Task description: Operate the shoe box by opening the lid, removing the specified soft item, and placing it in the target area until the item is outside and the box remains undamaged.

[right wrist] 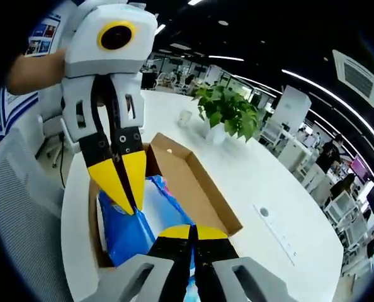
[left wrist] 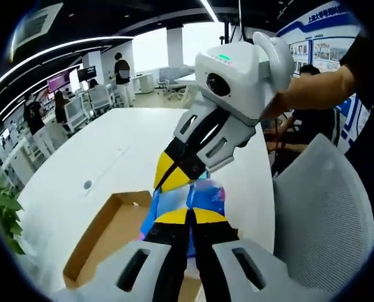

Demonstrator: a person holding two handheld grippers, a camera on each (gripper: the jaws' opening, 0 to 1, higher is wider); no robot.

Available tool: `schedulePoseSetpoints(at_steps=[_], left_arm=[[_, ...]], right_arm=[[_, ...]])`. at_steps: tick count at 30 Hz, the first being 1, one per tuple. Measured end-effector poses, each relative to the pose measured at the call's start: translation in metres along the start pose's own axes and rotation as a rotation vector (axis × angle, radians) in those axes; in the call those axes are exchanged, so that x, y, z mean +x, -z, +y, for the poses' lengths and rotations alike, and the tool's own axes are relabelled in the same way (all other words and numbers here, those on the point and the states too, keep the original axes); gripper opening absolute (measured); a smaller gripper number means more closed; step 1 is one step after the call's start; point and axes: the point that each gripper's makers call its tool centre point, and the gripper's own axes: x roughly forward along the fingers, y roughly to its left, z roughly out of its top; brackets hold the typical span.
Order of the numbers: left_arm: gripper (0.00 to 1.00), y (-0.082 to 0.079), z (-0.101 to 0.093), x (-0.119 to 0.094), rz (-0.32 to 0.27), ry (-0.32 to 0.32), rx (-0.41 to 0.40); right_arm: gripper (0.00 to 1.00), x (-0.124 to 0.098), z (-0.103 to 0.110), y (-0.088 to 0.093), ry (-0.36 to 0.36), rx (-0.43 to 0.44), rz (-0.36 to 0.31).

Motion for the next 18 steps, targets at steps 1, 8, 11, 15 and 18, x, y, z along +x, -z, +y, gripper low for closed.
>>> schedulePoseSetpoints(at_steps=[1, 8, 11, 15, 18], left_arm=[[0.00, -0.002, -0.001, 0.001, -0.004, 0.002, 0.002], [0.00, -0.019, -0.009, 0.010, -0.012, 0.020, 0.030], [0.00, -0.028, -0.010, 0.015, -0.013, 0.029, 0.043], [0.00, -0.038, -0.012, 0.022, -0.007, 0.041, 0.070], [0.00, -0.049, -0.013, 0.028, -0.011, 0.050, 0.086]], right_arm=[[0.00, -0.001, 0.000, 0.001, 0.001, -0.002, 0.002], [0.00, -0.016, -0.009, 0.008, 0.022, -0.015, 0.019], [0.00, -0.024, -0.015, 0.010, 0.036, -0.022, 0.024], [0.00, -0.037, -0.028, 0.015, 0.065, -0.013, 0.028], [0.00, -0.046, -0.036, 0.018, 0.084, 0.001, 0.026]])
